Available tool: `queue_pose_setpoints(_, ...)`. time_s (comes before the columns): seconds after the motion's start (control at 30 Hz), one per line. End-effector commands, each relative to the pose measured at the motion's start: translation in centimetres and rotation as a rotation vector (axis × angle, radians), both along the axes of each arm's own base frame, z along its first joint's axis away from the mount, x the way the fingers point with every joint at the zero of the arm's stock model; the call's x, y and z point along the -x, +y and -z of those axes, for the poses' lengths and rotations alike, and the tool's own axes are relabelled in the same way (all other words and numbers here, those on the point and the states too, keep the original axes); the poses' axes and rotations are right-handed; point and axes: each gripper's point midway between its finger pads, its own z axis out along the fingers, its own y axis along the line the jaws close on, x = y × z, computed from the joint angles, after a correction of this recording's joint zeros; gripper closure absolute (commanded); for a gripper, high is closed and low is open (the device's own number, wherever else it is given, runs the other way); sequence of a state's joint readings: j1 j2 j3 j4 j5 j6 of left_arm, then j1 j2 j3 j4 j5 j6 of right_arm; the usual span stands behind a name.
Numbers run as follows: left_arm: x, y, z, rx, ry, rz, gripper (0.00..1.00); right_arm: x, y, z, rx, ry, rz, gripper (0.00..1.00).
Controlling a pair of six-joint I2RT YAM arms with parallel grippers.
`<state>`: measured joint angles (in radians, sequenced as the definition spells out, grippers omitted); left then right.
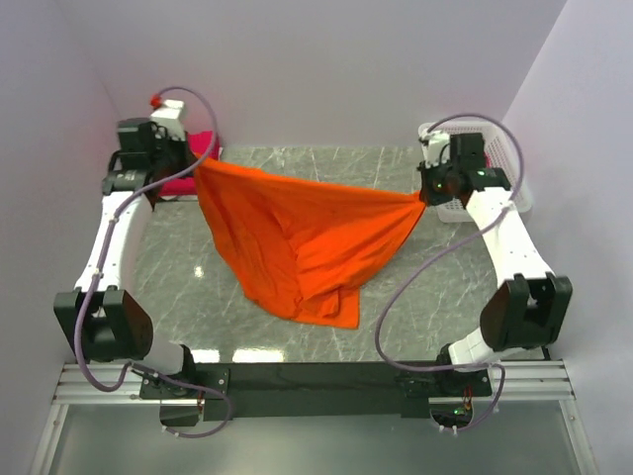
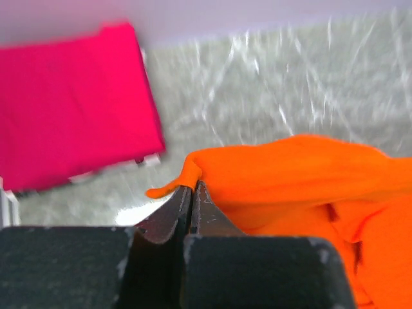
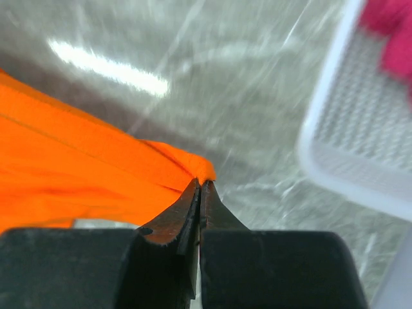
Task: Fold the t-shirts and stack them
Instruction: Flatten the tshirt out
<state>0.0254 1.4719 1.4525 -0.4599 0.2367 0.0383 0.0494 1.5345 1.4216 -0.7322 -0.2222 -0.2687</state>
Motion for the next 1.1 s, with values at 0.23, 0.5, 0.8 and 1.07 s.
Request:
queue_pose_setpoints(0.23, 1.4, 1.8, -16.2, -0.038, -0.519, 0.189, 0.99, 1.8, -1.6, -22.0, -0.01, -0.652, 0.02, 1.0)
queue_pose_setpoints(0.5, 11.3, 1.2, -19.7, -0.064, -0.685, 0.153, 0.99, 10.5, -2.4, -27.7, 0.032, -0.87, 0.044, 1.0)
queue_pose_setpoints(0.8, 23.4, -0.3, -22.8, -0.131, -0.847, 0.061, 0.99, 20.7, -4.1, -32.1, 0.079, -1.093, 0.126, 1.0)
queue_pose_setpoints(1.07, 25.1, 0.9, -27.8, -0.171, -0.925, -0.036, 0.99, 19.5, -4.8, -32.5, 0.102, -1.102, 0.161, 1.0)
